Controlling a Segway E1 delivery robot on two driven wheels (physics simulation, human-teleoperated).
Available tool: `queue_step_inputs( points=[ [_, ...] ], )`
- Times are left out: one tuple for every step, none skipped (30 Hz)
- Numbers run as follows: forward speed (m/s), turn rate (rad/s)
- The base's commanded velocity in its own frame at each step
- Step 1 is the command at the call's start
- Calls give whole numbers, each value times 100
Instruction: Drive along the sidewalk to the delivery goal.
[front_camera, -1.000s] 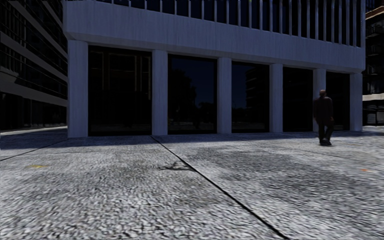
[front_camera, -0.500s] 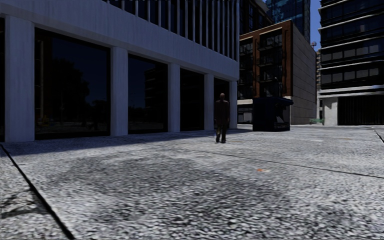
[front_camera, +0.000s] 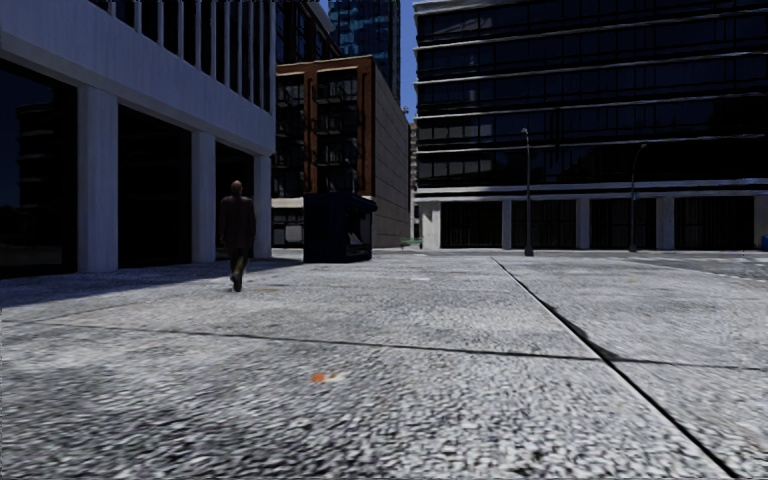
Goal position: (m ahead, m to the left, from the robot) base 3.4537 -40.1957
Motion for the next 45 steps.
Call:
queue_step_inputs(
  points=[
    [200,-105],
    [200,-105],
    [200,-104],
    [200,-104],
    [200,-104],
    [200,-104],
    [200,-30],
    [200,-30],
    [200,0],
    [200,0],
    [200,0],
    [200,0],
    [200,0],
    [200,0],
    [200,0],
    [200,0],
    [200,0],
    [200,0],
    [200,0],
    [200,0],
    [200,0],
    [200,0],
    [200,0],
    [200,0],
    [200,0],
    [200,0],
    [200,0],
    [200,0],
    [200,0],
    [200,0],
    [200,0],
    [200,0],
    [200,0],
    [200,0],
    [200,0],
    [200,0],
    [200,0],
    [200,0],
    [200,0],
    [200,0],
    [200,0],
    [200,0],
    [200,0],
    [200,0],
    [200,0]
  ],
)
